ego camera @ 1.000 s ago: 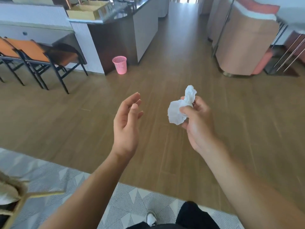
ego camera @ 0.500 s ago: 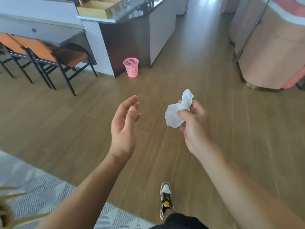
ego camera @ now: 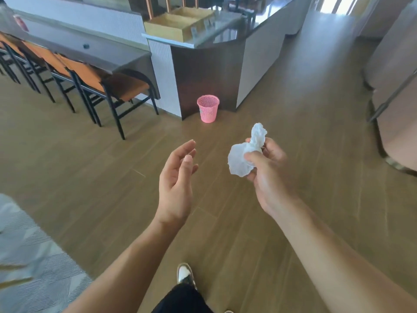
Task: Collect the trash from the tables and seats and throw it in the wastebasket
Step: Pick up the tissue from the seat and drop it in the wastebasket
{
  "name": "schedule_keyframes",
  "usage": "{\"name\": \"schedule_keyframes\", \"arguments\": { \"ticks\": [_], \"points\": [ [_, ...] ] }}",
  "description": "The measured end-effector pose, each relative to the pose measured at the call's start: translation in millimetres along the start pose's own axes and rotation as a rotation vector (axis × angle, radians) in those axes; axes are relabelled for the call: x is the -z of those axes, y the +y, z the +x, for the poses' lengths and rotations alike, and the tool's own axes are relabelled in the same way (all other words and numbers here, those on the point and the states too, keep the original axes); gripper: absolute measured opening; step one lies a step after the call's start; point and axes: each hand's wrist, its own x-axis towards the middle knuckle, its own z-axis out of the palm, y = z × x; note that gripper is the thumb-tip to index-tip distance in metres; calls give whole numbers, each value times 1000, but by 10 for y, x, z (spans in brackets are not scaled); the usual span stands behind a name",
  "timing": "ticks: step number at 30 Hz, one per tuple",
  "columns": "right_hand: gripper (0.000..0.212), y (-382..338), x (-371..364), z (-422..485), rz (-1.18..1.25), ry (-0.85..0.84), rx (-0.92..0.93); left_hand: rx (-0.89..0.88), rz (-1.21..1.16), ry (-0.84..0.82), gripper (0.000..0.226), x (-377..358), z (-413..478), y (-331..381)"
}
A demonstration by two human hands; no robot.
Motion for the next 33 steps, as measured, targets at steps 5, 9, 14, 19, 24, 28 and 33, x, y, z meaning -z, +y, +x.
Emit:
{"name": "schedule_keyframes", "arguments": {
  "ticks": [5,9,14,19,24,28,33],
  "points": [
    [30,104,-461,944,-11,-10,13,-5,6,-20,35,33,968,-328],
    [35,142,-918,1698,-19,10,27,1,39,-36,39,171,1864,-557],
    [36,69,-1370,2524,-21,57,35,-30,79,-72,39,343,2950,-707],
    [20,39,-1620,3228,5,88,20,-14,78,-117,38,255,3769,-880],
    [18,67,-1705,3963,8,114,2,23,77,-152,38,41,4434,-1184],
    [23,139,-1684,4622,-8,93,-14,36,91,-154,38,-230,4963,-1457],
    [33,137,-1625,5632,-29,47,-48,32,137,-120,39,-639,5748,-1777]
  ]
}}
